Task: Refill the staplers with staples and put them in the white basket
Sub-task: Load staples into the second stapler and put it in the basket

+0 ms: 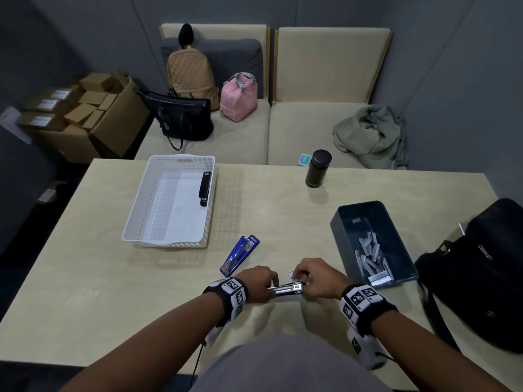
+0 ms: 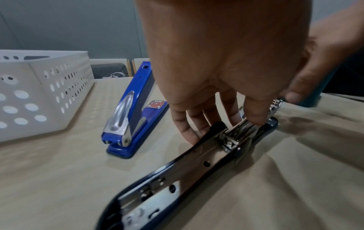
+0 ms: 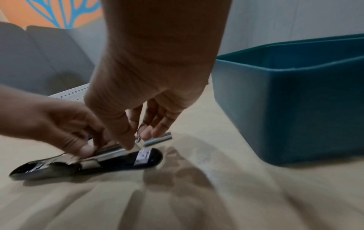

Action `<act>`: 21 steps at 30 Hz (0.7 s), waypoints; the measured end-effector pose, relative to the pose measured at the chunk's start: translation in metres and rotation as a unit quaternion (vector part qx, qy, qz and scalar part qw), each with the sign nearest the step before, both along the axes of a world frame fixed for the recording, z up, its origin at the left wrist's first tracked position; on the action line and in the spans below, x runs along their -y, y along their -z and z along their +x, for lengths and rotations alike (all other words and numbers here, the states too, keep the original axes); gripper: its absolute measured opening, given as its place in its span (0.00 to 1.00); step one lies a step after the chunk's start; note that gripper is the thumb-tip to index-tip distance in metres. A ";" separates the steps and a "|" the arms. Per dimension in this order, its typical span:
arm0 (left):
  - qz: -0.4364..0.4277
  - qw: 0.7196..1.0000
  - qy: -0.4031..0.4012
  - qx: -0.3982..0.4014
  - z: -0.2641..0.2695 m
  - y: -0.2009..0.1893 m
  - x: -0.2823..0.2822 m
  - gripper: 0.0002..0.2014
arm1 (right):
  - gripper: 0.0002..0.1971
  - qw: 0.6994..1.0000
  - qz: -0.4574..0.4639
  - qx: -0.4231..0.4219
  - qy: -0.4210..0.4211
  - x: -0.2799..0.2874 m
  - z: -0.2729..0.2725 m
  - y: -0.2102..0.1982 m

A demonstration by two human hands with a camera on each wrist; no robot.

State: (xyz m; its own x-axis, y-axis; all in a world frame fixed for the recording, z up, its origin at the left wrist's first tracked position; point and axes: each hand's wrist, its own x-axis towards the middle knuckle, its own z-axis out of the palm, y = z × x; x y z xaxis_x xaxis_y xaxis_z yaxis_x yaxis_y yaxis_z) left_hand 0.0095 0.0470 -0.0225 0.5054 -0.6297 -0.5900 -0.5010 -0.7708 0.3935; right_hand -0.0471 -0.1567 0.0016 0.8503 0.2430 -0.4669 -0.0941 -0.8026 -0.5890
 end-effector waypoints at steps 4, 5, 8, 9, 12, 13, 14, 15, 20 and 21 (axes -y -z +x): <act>-0.001 0.999 -0.043 -0.024 -0.003 -0.004 0.020 0.16 | 0.13 1.000 -0.016 0.005 -0.003 -0.005 -0.012 0.005; 0.010 0.999 -0.043 -0.018 -0.005 -0.004 0.026 0.17 | 0.13 1.000 -0.013 0.009 0.010 -0.004 -0.014 0.007; 0.036 0.999 -0.040 0.010 -0.010 0.000 0.043 0.21 | 0.18 1.000 -0.001 0.005 0.031 -0.003 -0.015 0.006; 0.040 0.998 -0.040 0.018 -0.012 0.001 0.047 0.22 | 0.20 0.999 -0.003 0.006 0.031 -0.003 -0.015 0.004; 0.054 0.997 -0.039 0.039 -0.018 0.004 0.055 0.23 | 0.23 0.999 -0.009 0.027 0.035 -0.001 -0.016 0.003; 0.059 0.996 -0.040 0.044 -0.019 0.005 0.056 0.23 | 0.22 0.999 -0.009 0.032 0.035 -0.001 -0.015 0.003; 0.064 0.996 -0.040 0.049 -0.020 0.004 0.058 0.23 | 0.22 0.999 -0.012 0.037 0.032 -0.001 -0.015 0.004; 0.071 0.995 -0.041 0.053 -0.021 0.003 0.059 0.24 | 0.21 0.999 -0.016 0.039 0.025 -0.001 -0.014 0.004; 0.112 0.989 -0.072 0.063 -0.022 0.001 0.056 0.27 | 0.16 0.999 -0.011 0.048 0.013 -0.003 -0.014 0.007; 0.118 0.988 -0.078 0.063 -0.021 0.001 0.053 0.28 | 0.16 0.999 -0.012 0.049 0.012 -0.003 -0.015 0.007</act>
